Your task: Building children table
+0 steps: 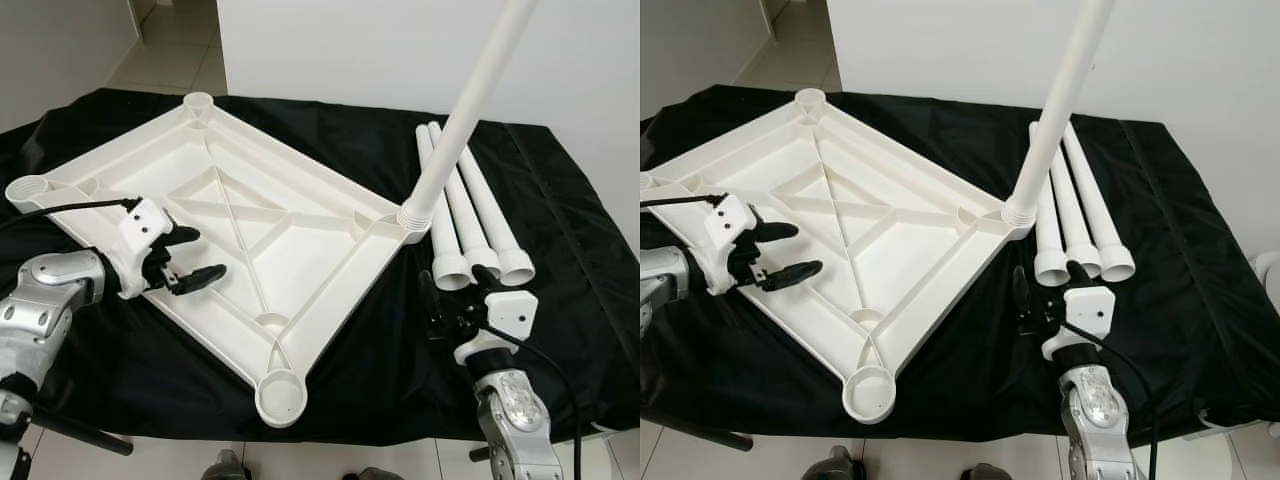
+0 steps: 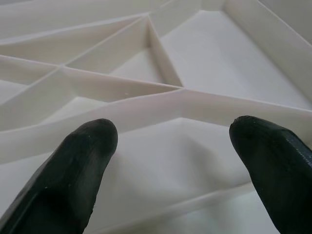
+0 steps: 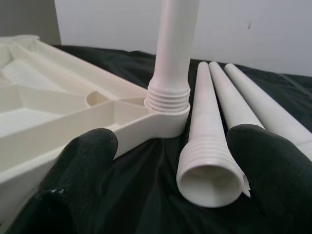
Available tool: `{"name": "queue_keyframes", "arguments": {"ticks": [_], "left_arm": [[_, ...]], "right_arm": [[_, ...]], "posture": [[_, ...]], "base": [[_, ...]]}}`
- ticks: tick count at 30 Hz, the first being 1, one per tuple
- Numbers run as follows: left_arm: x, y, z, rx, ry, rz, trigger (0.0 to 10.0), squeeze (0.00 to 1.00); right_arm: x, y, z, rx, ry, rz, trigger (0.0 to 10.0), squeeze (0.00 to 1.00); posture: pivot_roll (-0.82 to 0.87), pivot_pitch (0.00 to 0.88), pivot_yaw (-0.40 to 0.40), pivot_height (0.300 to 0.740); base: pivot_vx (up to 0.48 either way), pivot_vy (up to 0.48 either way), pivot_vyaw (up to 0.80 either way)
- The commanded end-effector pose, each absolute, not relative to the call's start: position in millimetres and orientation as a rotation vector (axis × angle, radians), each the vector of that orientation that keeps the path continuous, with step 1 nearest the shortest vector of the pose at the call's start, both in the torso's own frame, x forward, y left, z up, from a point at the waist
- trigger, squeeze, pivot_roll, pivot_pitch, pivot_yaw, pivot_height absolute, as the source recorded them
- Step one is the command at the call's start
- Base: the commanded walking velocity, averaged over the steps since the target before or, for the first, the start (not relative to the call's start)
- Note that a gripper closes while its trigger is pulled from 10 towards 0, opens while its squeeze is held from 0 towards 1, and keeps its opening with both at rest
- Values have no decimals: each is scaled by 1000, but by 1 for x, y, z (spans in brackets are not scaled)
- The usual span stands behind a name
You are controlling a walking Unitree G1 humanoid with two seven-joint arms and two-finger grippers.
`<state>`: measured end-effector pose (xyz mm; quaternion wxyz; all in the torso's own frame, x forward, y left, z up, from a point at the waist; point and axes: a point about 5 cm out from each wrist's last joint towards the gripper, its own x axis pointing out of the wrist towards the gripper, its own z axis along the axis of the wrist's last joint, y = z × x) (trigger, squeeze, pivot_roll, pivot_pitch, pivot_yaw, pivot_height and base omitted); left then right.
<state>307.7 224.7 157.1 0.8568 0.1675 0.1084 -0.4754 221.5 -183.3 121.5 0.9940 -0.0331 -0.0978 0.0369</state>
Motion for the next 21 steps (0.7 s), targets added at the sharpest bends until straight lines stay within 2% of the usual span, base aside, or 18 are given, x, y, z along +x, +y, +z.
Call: {"name": "queue_keyframes", "arguments": {"ticks": [1,7,17,21], "left_arm": [[277,214,157,290,341,-1592,10000,0],[256,191,149,295,300,-1683,10000,0],[255,185,135,390,321,-1685,10000,0],[261,193,123,460,383,-1657,10000,0]], "right_arm": [[219,-189,122,-71,-183,65,10000,0],[216,-192,121,-83,-165,61,10000,0],[218,-195,124,-101,-163,78,10000,0],[221,-197,127,-113,-165,85,10000,0]], "posture": [[45,46,-40,740],[37,47,-46,740],[38,43,-52,740],[35,41,-46,740]], "base": [[0,0,0],[0,0,0],[0,0,0],[0,0,0]]}}
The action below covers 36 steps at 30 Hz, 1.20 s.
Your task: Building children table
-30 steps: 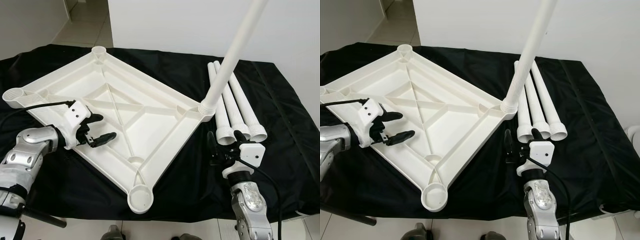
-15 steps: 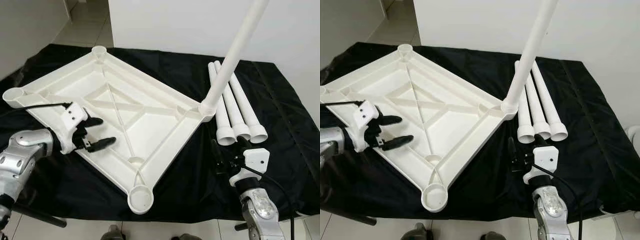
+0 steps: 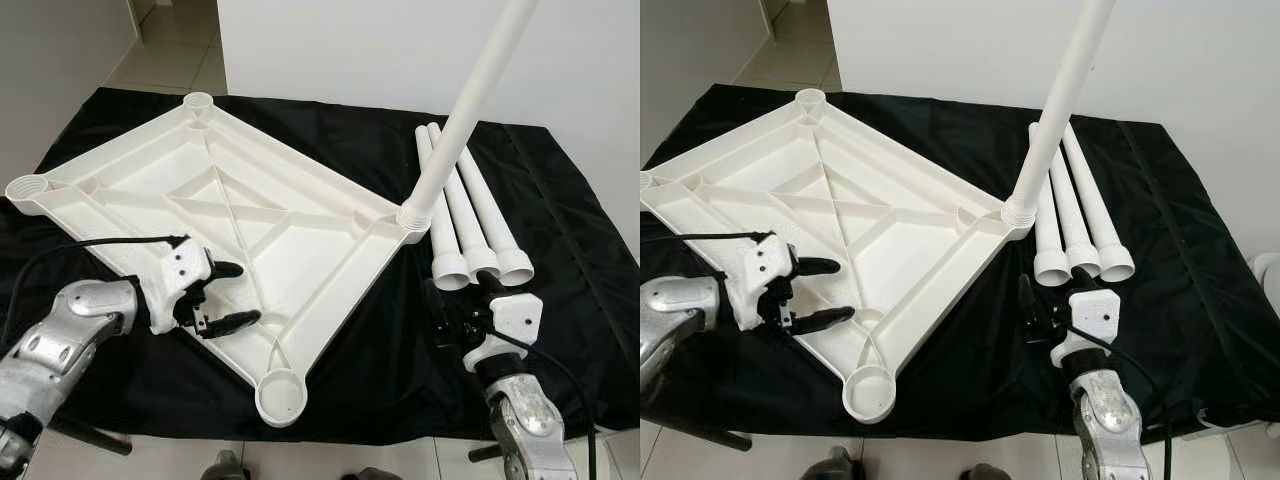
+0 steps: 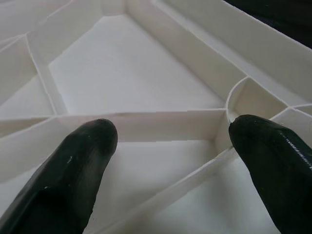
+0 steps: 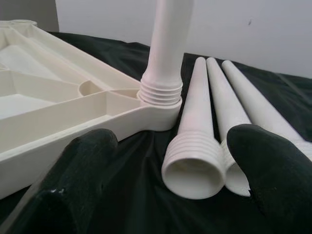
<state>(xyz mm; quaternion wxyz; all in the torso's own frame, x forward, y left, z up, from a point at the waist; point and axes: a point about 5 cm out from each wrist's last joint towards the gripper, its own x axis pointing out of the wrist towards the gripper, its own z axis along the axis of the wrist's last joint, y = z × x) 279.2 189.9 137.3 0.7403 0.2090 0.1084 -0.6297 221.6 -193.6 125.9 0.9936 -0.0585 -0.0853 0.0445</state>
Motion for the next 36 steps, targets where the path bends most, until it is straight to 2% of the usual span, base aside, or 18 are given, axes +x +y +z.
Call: {"name": "queue_keyframes", "arguments": {"ticks": [1,8,12,15,20,22,36], "left_arm": [[261,193,123,460,383,-1657,10000,0],[265,211,116,555,502,-1634,10000,0],[272,212,118,582,498,-1603,10000,0],[292,207,118,662,464,-1476,10000,0],[303,205,119,696,461,-1417,10000,0],[326,200,124,729,423,-1265,10000,0],[337,206,127,797,450,-1210,10000,0]], "right_arm": [[221,-197,127,-113,-165,85,10000,0],[221,-199,126,-129,-159,89,10000,0],[222,-198,126,-129,-157,90,10000,0],[223,-196,126,-129,-157,92,10000,0],[224,-195,126,-129,-158,90,10000,0],[225,-195,126,-133,-159,84,10000,0],[228,-193,125,-135,-160,76,10000,0]], "posture": [[35,41,-46,740],[38,44,-35,740],[39,45,-29,740],[36,44,-26,740],[31,42,-21,740],[28,41,-16,740],[24,34,-10,740]], "base": [[0,0,0],[0,0,0],[0,0,0],[0,0,0],[0,0,0],[0,0,0],[0,0,0]]}}
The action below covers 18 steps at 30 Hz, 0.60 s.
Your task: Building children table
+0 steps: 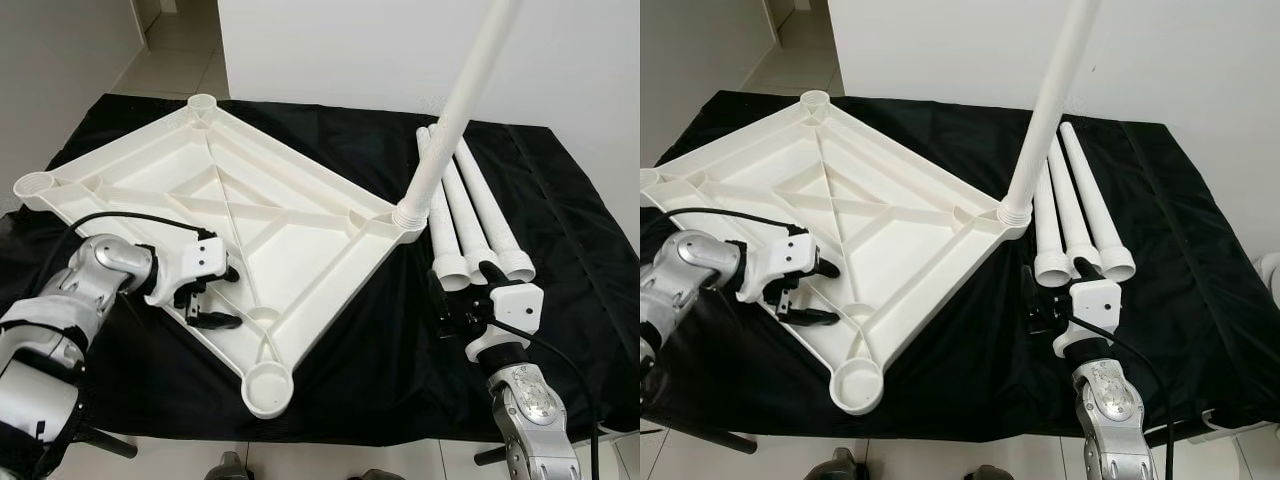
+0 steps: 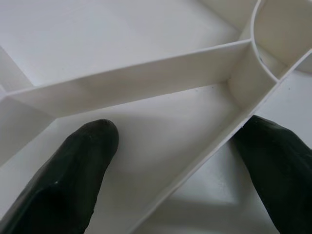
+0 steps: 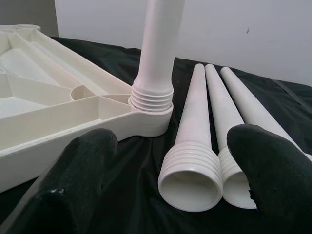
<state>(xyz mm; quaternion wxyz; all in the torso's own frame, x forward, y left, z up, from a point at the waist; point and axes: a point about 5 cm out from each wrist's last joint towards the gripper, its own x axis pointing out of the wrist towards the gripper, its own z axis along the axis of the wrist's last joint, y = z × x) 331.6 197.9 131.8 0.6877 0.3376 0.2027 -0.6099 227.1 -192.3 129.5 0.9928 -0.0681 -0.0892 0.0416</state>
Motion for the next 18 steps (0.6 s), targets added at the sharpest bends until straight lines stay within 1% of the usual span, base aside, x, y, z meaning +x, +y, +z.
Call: {"name": "queue_keyframes", "arguments": {"ticks": [1,3,4,7,8,15,18], "left_arm": [[338,208,128,801,455,-1205,4510,0],[338,208,128,801,455,-1205,4510,0],[339,211,129,797,465,-1193,1137,0],[340,212,129,794,467,-1183,1137,0],[340,213,128,798,465,-1183,0,0],[338,213,127,771,454,-1180,0,0],[337,204,126,714,393,-1189,0,0]], "right_arm": [[228,-194,125,-135,-160,74,10000,0],[228,-194,125,-135,-160,74,10000,0],[228,-194,125,-139,-160,73,10000,0],[228,-194,125,-140,-160,72,10000,0],[228,-194,125,-139,-159,73,10000,0],[231,-192,125,-138,-160,82,10000,0],[233,-191,126,-137,-164,82,10000,0]], "posture": [[24,33,-9,740],[24,33,-9,740],[26,34,-10,740],[26,34,-10,740],[31,36,-13,740],[36,37,-16,740],[35,41,-17,740]], "base": [[0,0,0],[0,0,0],[0,0,0],[0,0,0],[0,0,0],[0,0,0],[0,0,0]]}}
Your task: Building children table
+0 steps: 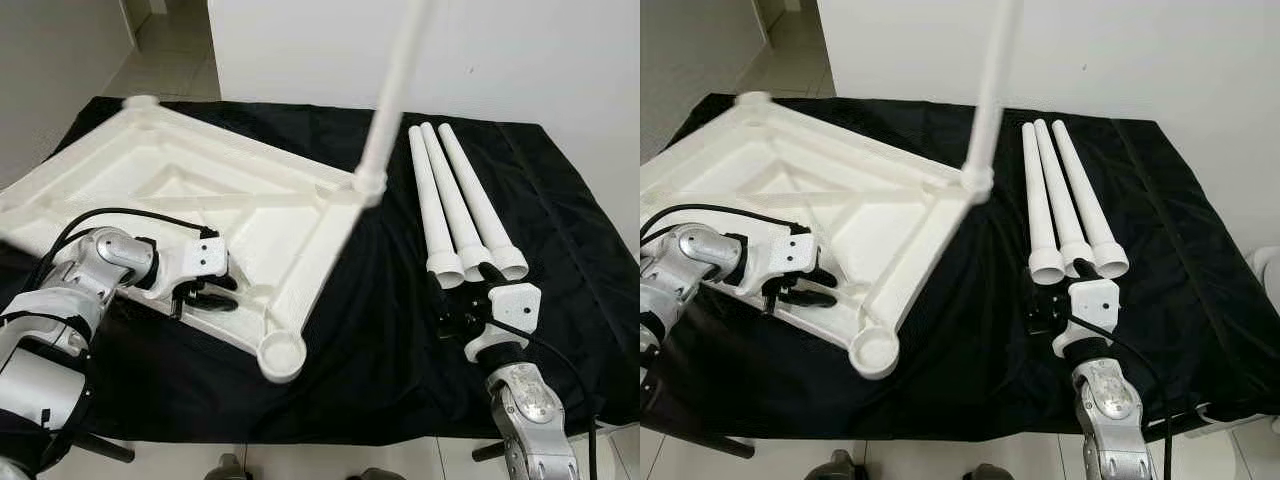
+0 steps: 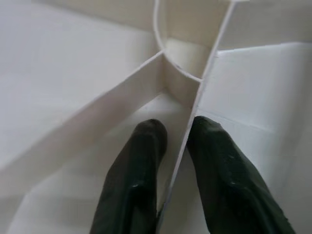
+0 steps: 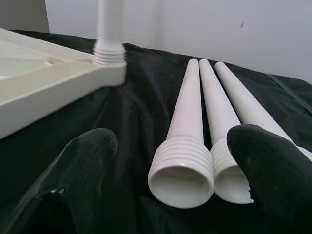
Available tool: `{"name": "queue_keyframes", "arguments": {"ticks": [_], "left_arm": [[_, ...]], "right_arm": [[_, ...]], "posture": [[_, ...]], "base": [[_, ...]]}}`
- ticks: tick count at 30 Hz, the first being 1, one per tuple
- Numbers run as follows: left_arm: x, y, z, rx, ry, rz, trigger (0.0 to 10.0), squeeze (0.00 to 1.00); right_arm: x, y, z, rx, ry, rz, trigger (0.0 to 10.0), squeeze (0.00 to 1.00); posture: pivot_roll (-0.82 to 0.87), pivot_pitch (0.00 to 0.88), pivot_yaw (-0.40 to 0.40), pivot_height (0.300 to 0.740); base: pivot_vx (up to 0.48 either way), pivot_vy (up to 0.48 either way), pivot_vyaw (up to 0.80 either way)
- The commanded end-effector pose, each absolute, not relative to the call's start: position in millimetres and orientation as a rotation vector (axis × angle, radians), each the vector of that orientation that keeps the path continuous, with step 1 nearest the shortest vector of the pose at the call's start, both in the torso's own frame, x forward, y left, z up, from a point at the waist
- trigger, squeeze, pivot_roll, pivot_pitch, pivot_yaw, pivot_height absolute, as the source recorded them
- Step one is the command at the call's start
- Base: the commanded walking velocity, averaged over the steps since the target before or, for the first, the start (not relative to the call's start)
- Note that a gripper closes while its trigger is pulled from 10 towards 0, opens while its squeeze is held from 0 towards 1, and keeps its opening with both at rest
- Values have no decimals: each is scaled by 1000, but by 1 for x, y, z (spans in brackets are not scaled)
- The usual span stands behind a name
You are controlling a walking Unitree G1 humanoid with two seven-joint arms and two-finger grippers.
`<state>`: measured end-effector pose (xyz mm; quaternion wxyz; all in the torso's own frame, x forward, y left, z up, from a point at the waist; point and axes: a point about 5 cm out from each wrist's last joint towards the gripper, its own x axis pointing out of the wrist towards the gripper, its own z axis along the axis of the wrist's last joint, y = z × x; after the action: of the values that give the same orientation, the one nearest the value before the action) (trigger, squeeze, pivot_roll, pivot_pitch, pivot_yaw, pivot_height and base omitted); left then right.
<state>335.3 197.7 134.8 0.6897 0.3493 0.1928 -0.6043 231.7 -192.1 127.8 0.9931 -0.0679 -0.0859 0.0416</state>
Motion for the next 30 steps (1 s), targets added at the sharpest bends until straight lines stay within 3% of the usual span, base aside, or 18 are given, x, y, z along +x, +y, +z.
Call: {"name": "queue_keyframes", "arguments": {"ticks": [1,8,9,11,12,13,14,15,20,21,22,23,24,30], "left_arm": [[337,204,126,714,393,-1189,0,0],[330,182,123,641,282,-1237,0,0],[321,160,122,612,194,-1293,1608,0],[321,160,122,612,194,-1293,1608,0],[316,149,122,607,155,-1324,2902,0],[310,140,121,600,119,-1357,4902,0],[310,140,121,600,119,-1357,4902,0],[298,123,122,584,59,-1423,9608,0],[289,111,125,559,24,-1478,10000,0],[289,108,127,551,19,-1481,10000,188],[289,107,128,549,19,-1481,10000,635],[289,107,128,549,19,-1481,10000,635],[289,107,129,541,25,-1482,10000,1000],[293,109,132,575,24,-1441,10000,1000]], "right_arm": [[233,-191,126,-137,-164,82,10000,0],[234,-189,126,-137,-168,80,10000,0],[235,-187,126,-132,-169,81,10000,0],[235,-187,126,-132,-169,81,10000,0],[236,-186,126,-130,-169,83,10000,0],[237,-185,126,-128,-171,86,10000,0],[237,-185,126,-128,-171,86,10000,0],[240,-183,127,-130,-179,94,10000,0],[242,-182,128,-130,-184,98,10000,0],[243,-182,129,-132,-186,99,10000,0],[243,-182,129,-133,-187,99,10000,0],[243,-182,129,-133,-187,99,10000,0],[243,-182,129,-133,-188,98,10000,0],[242,-182,128,-131,-187,90,10000,0]], "posture": [[35,41,-17,740],[34,47,-23,740],[37,49,-29,740],[37,49,-29,740],[37,49,-29,740],[38,50,-31,740],[38,50,-31,740],[38,49,-31,740],[39,47,-29,740],[36,46,-25,740],[36,46,-23,740],[36,46,-23,740],[37,46,-22,740],[36,48,-17,740]], "base": [[0,0,0],[0,0,0],[0,0,0],[0,0,0],[0,0,0],[0,0,0],[0,0,0],[0,0,0],[0,0,0],[0,0,0],[0,0,0],[0,0,0],[0,0,0],[0,0,0]]}}
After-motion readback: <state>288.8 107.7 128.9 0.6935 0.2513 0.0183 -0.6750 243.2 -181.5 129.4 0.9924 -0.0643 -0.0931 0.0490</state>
